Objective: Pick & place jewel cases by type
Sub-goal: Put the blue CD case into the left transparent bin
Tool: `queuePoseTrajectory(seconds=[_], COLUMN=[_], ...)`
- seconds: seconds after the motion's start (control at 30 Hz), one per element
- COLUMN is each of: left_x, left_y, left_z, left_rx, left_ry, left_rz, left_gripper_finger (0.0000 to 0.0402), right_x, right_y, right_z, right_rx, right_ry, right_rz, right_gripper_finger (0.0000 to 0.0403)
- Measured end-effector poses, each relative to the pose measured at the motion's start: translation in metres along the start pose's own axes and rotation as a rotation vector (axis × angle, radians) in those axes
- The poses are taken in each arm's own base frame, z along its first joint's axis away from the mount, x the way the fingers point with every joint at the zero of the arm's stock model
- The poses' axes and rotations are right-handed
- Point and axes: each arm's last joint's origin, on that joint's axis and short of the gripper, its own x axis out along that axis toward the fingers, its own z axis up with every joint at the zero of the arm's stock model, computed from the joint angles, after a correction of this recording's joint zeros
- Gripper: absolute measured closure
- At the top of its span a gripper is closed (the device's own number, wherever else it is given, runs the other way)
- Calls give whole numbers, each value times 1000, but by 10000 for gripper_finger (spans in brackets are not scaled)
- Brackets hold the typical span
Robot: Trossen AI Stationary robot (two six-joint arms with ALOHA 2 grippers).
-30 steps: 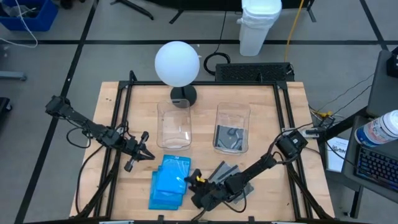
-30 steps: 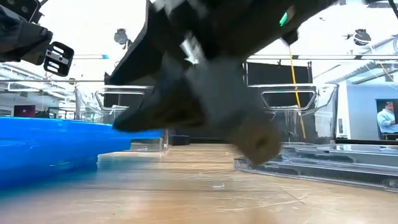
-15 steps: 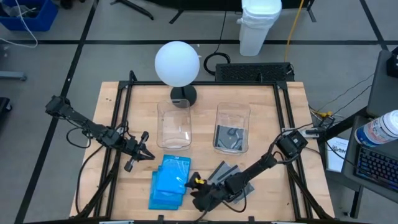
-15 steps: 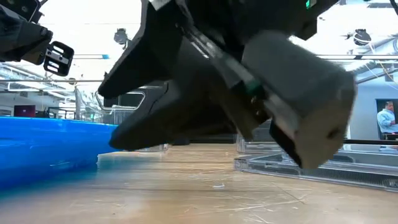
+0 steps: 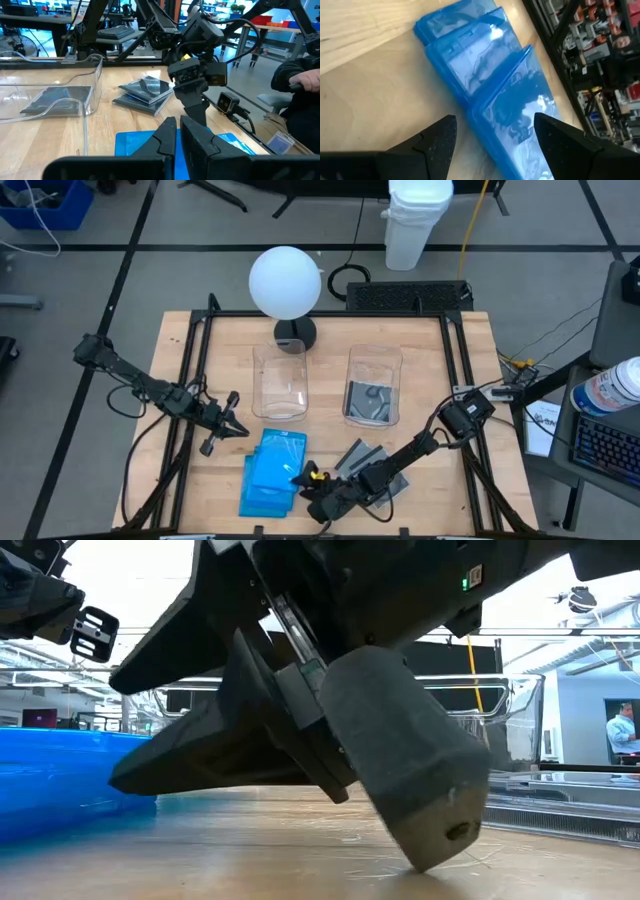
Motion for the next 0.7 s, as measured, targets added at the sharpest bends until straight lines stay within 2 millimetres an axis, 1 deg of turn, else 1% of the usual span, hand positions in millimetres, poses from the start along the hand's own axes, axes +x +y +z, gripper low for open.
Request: queuePoseTrajectory(seconds=[0.13, 0.27, 0.47, 0.57, 0.7], left_x=[0, 0, 0, 0, 0], left_y=[0, 0, 0, 0, 0], left_z=[0, 0, 0, 0, 0], left_rx=[3, 4, 6, 5, -8], left_ry=[0, 0, -2, -4, -5], left_rz=[0, 0, 0, 1, 0], left_gripper_finger=[369, 369, 369, 369, 369], right_x=[0, 1, 15, 16, 15], right_y=[0, 0, 5, 5, 6], right_z=[1, 0, -8, -9, -10], right_rx=[-19, -25, -15, -7, -25], right_ry=[-8, -10, -69, -54, -25], right_rz=[-6, -5, 27, 28, -2], right_gripper_finger=[158, 185, 224, 232, 232])
